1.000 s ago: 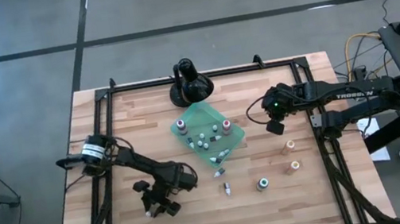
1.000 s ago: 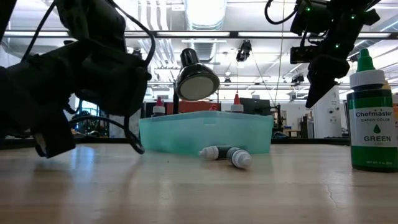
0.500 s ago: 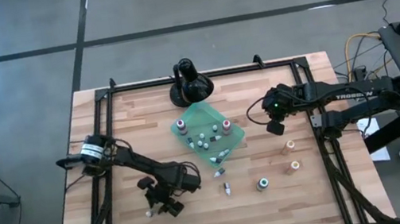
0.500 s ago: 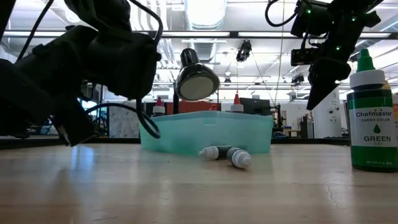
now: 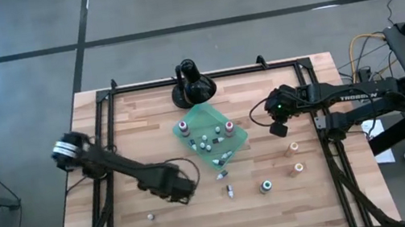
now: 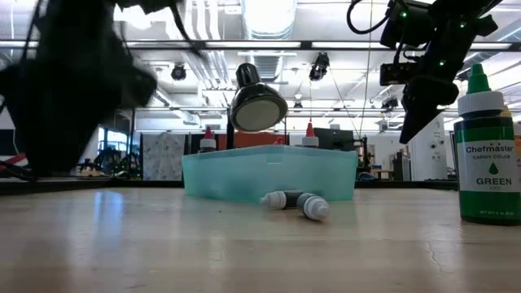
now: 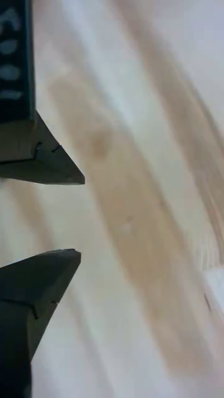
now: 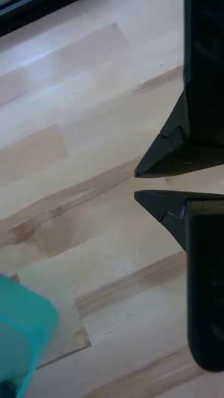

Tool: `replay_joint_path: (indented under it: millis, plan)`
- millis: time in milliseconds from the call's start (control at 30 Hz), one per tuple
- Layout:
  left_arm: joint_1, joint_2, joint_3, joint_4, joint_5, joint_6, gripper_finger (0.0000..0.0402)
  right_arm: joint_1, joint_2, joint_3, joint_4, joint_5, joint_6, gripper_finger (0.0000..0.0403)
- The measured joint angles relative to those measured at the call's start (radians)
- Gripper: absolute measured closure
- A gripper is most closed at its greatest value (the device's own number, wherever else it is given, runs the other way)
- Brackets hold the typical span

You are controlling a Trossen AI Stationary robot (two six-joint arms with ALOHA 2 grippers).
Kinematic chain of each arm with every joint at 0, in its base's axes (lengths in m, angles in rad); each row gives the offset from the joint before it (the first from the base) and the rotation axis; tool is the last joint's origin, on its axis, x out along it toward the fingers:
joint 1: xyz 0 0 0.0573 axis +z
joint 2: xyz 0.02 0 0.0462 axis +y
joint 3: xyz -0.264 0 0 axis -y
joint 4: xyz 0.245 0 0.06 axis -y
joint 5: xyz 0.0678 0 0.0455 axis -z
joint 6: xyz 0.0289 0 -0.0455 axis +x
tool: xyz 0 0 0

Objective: Pick & Place food coloring
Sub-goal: Put the small black food coloring bottle into the green bin

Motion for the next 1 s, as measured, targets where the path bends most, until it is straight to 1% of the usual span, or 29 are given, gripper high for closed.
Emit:
replay_joint_path:
  millis: [67,233,367,500,633,733,1000]
  plan:
    - [-0.020,-0.070,-0.025,0.003,-0.011,-0.106,0.0248,0.000,0.000,0.000,0.011,0.001,-0.009,0.0365]
    - [-0.092,-0.196,-0.083,-0.003,0.001,-0.278,0.0248,0.000,0.000,-0.001,0.067,0.003,-0.029,0.0365]
    - [-0.166,-0.248,-0.102,0.002,0.025,-0.342,0.0248,0.000,0.000,-0.002,0.087,0.004,-0.029,0.0365]
    - [-0.228,-0.257,-0.109,0.003,0.026,-0.337,0.0248,0.000,0.001,-0.002,0.088,0.003,-0.008,0.0365]
    - [-0.261,-0.239,-0.111,0.004,0.027,-0.300,0.0248,0.000,0.001,-0.003,0.089,0.003,-0.004,0.0365]
    - [-0.273,-0.216,-0.111,0.011,0.028,-0.259,0.0248,0.000,0.001,-0.004,0.091,0.003,-0.003,0.0365]
    - [-0.277,-0.166,-0.112,0.056,0.044,-0.256,0.0248,0.000,0.001,-0.005,0.092,0.003,-0.001,0.0365]
